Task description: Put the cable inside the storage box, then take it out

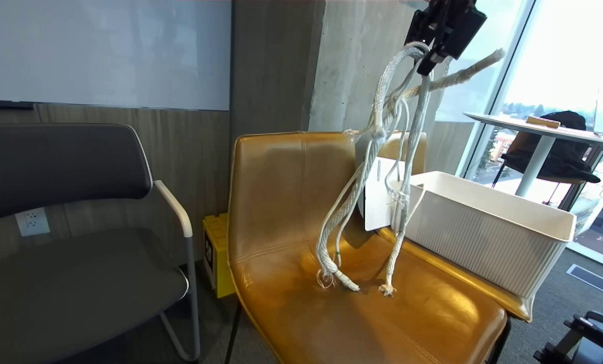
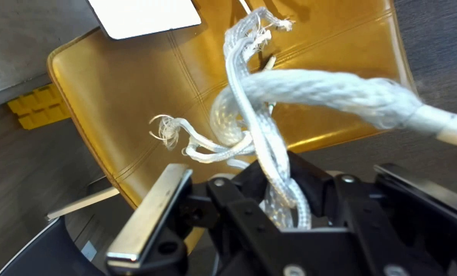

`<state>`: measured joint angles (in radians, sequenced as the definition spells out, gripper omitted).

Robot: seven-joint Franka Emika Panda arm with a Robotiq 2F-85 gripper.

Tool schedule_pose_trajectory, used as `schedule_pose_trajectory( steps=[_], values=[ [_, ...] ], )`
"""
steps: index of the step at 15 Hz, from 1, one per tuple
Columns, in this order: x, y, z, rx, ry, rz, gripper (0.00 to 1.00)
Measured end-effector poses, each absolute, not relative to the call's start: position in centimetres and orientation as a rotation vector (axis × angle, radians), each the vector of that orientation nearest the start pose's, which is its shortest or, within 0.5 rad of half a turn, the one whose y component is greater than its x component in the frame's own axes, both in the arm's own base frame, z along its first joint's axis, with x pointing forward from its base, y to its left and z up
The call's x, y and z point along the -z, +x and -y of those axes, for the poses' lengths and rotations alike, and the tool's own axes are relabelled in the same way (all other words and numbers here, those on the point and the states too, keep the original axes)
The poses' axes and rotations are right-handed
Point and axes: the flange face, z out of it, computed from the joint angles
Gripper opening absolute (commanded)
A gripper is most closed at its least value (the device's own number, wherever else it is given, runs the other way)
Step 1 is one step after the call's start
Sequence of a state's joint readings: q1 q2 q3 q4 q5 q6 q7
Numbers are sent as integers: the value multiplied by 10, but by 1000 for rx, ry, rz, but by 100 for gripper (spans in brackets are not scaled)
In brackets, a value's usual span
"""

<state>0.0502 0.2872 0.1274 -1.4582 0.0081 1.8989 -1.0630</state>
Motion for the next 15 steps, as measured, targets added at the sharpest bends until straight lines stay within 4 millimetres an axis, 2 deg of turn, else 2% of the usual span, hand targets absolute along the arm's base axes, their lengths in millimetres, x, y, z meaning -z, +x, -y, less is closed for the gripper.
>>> schedule_pose_trajectory(
  steps=[2, 4, 5, 6, 9, 14, 15],
  values=[
    [-524, 652, -117, 220, -2558, 1833, 4],
    [-512, 645, -135, 185, -2523, 1857, 4],
    [-504, 642, -144, 165, -2506, 1869, 40],
    [-497, 638, -151, 143, -2490, 1879, 41],
    [-478, 631, -159, 91, -2466, 1887, 61],
    [-469, 632, -144, 68, -2477, 1876, 97],
    [-469, 634, -137, 66, -2480, 1887, 100]
  ],
)
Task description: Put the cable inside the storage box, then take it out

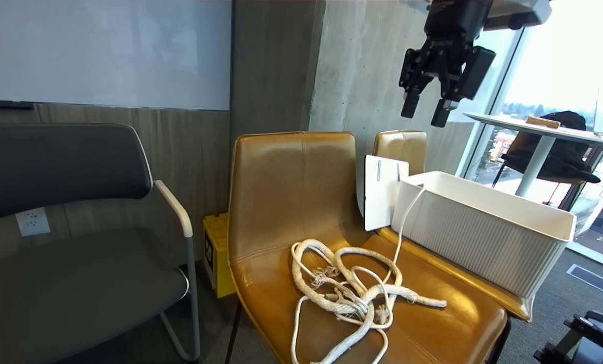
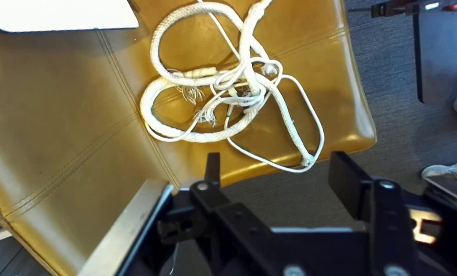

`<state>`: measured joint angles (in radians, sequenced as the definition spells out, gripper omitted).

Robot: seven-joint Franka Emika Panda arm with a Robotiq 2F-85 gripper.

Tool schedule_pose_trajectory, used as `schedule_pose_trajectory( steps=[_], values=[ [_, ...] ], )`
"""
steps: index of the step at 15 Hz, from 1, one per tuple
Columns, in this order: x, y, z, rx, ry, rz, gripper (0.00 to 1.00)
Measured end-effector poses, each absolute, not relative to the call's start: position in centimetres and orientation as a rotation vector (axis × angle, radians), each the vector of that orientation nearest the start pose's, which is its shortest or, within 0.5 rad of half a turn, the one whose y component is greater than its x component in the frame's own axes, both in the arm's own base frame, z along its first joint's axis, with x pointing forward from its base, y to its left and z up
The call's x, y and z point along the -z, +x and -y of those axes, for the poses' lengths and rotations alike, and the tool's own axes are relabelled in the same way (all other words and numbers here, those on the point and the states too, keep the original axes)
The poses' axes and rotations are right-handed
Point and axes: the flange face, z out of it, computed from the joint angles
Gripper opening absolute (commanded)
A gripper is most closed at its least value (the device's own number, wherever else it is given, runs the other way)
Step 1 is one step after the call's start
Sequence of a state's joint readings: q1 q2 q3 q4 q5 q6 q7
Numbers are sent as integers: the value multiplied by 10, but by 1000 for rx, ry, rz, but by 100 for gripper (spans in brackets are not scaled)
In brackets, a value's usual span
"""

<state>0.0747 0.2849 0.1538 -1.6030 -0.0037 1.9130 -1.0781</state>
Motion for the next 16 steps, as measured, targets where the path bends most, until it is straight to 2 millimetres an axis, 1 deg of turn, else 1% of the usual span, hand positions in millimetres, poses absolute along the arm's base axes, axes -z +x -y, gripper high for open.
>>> schedule_pose_trajectory(
  steps=[2, 4, 6, 9, 12, 14, 16],
  values=[
    [-464, 638, -119, 52, -2476, 1945, 100],
    [-453, 642, -95, 23, -2451, 2025, 100],
    [-433, 645, -68, -20, -2417, 2099, 100],
    [-392, 649, -32, -103, -2363, 2185, 100],
    [-347, 657, -14, -184, -2319, 2264, 100],
    [-321, 663, -8, -227, -2298, 2329, 100],
    [-299, 670, -2, -279, -2275, 2421, 100]
  ],
)
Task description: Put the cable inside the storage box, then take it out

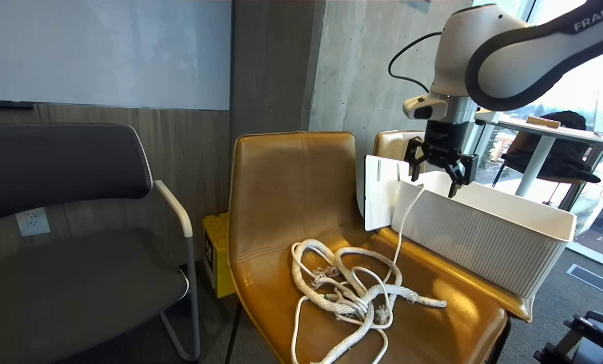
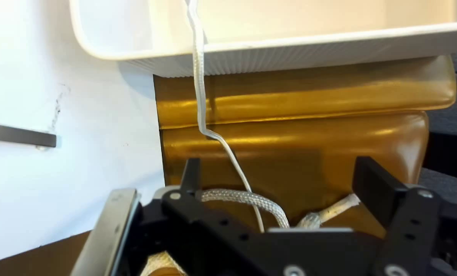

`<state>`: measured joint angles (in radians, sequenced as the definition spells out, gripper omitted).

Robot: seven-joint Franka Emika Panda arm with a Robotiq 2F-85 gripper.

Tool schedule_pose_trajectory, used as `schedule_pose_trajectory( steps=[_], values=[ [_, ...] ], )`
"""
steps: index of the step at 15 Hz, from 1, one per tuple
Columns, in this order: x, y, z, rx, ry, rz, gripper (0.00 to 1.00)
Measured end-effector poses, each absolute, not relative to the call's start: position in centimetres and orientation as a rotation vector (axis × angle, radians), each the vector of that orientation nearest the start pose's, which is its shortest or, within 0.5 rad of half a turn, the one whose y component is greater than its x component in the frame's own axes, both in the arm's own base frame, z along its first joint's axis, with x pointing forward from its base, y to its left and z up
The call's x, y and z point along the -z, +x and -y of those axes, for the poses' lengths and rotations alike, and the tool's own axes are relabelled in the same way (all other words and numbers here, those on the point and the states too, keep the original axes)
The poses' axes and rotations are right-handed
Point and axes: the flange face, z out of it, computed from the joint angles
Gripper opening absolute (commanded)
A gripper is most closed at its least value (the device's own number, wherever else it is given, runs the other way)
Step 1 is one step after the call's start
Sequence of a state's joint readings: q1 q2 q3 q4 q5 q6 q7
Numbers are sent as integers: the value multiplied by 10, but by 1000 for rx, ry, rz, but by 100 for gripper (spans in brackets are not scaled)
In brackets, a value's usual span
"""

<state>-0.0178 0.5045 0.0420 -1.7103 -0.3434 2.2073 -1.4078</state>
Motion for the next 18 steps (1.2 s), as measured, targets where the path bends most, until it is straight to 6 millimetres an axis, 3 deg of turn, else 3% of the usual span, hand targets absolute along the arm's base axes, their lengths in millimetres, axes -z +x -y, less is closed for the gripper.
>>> schedule_pose_trajectory(
  steps=[4, 5, 6, 15, 18],
  values=[
    [-266, 680, 14, 311, 1854, -2150, 100],
    [-260, 681, 18, 322, 1827, -2152, 90],
    [-256, 682, 20, 331, 1805, -2152, 74],
    [-250, 689, 27, 348, 1738, -2149, 5],
    [-250, 689, 27, 345, 1751, -2137, 0]
  ],
)
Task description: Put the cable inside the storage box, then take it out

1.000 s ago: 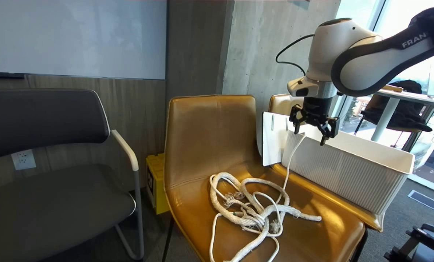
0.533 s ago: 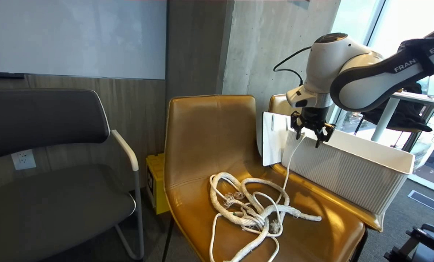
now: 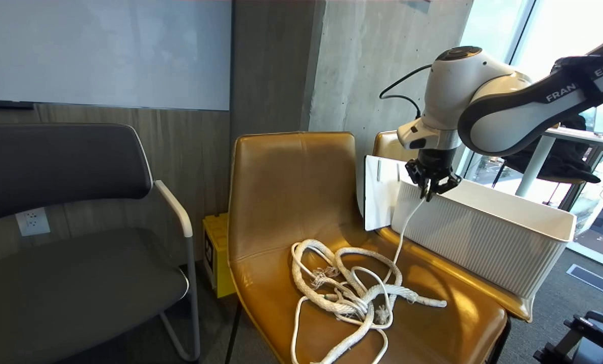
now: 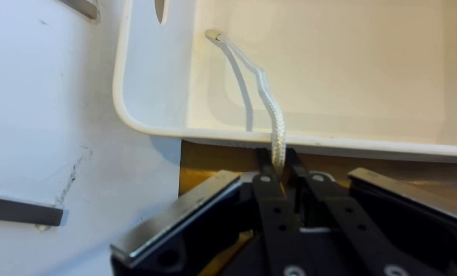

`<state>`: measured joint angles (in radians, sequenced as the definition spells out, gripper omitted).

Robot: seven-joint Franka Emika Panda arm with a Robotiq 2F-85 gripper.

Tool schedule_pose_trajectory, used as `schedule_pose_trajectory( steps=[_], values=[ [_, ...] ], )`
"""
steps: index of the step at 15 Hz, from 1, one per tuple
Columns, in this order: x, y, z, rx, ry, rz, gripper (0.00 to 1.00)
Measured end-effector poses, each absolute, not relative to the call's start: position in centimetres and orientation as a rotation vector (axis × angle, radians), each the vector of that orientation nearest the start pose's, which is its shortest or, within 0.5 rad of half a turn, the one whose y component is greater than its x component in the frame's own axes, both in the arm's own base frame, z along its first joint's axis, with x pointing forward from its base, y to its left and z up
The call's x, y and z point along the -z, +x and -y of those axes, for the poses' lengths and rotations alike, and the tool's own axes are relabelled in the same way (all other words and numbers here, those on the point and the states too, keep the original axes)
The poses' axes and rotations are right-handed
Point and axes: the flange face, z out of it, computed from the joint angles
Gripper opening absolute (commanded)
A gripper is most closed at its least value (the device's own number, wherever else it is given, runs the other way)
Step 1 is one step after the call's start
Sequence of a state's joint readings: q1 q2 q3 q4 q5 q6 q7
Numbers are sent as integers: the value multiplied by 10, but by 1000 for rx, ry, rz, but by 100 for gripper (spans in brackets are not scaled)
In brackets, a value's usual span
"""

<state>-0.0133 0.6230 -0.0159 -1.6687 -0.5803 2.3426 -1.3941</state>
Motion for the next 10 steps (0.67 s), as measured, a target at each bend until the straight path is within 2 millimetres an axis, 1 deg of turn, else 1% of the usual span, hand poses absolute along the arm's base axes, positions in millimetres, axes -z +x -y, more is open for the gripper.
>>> schedule_pose_trajectory(
  steps=[3, 5, 6, 7, 8, 10],
  values=[
    [-248, 688, 24, 336, 1790, -2100, 1],
    [-247, 687, 14, 325, 1825, -2066, 1],
    [-247, 686, 5, 317, 1845, -2047, 1],
    [-249, 685, -8, 307, 1868, -2028, 1],
    [-252, 682, -28, 297, 1899, -2011, 1],
    [-264, 672, -83, 271, 1959, -1993, 1]
  ],
)
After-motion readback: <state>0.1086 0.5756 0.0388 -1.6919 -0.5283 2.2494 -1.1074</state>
